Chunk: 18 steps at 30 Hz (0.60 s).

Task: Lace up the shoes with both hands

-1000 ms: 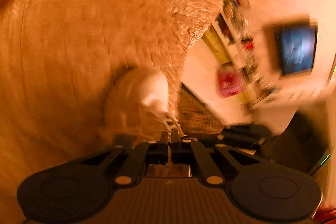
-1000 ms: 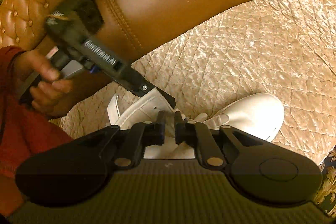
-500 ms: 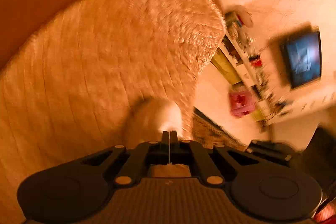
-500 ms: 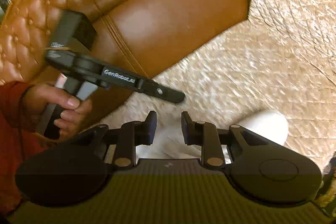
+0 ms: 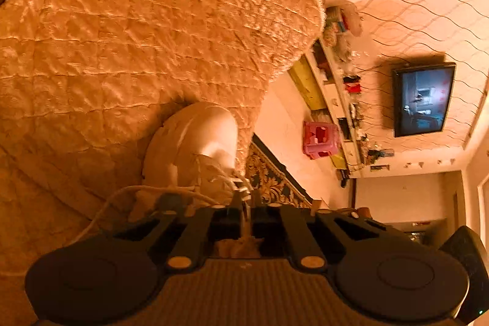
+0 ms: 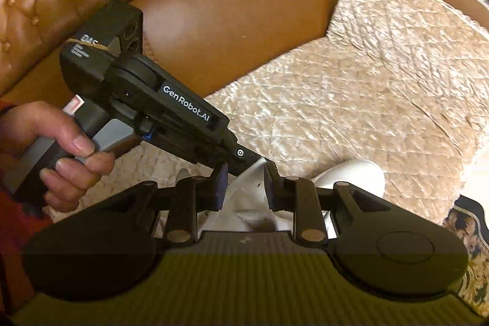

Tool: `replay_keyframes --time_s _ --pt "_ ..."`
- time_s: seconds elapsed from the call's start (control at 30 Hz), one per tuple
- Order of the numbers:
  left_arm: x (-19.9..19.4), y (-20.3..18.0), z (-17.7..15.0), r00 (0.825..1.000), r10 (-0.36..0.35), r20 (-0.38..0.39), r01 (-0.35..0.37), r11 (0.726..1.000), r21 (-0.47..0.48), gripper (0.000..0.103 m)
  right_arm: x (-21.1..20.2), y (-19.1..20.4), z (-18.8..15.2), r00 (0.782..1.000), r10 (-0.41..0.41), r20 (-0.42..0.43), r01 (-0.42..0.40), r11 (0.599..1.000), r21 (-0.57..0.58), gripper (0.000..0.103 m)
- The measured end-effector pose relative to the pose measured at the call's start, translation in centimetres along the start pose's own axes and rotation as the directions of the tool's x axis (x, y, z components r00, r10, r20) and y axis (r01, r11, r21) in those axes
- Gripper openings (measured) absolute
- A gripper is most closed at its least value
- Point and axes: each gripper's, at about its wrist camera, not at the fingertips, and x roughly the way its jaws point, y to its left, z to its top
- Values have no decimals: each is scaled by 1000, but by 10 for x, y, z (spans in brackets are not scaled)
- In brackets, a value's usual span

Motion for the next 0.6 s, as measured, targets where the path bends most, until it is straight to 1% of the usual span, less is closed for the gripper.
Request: replay_keyframes --time_s 0.03,0.07,0.1,0.17,0.23,0.27,0.3,0.33,0.37,0.4,0.47,0.53,0.6 --pt "1 -2 -1 1000 2 -1 -2 1000 14 1 1 2 -1 1000 -12 0 12 1000 6 31" --pt "1 -5 -2 1000 12 0 -12 999 37 0 2 3 -1 1000 -23 -1 23 1000 13 34" --pt "1 -9 -4 999 31 8 -32 997 73 0 3 4 -2 999 -38 -2 38 999 14 35" --pt "1 -21 -7 996 78 31 -82 984 159 0 1 4 -7 997 -70 10 70 997 22 45" --pt "2 -39 -13 985 152 75 -168 945 282 1 0 2 -10 995 -99 21 98 994 45 47" --pt "3 -47 -15 976 193 101 -216 919 330 1 -1 2 -11 994 -106 22 105 993 53 47" --pt "5 -53 -19 963 236 132 -269 884 383 1 -1 2 -12 993 -120 23 118 991 55 47" --pt "7 -59 -23 944 282 172 -330 835 440 0 -2 3 -13 989 -141 32 140 989 51 47" --pt "3 -60 -23 923 317 217 -383 800 461 1 -3 3 -14 985 -168 37 166 985 50 47" --pt "-7 -56 -17 902 342 265 -429 789 441 1 -3 3 -15 983 -180 35 178 982 53 47" --pt "-29 -47 -5 849 390 357 -515 761 393 0 -5 0 -17 981 -189 29 187 979 79 47" --pt "-50 -38 7 784 435 442 -595 730 337 0 -8 -2 -20 978 -207 32 203 974 95 47" --pt "-71 -29 19 709 476 521 -667 694 273 0 -10 -4 -24 976 -215 41 209 971 115 47"
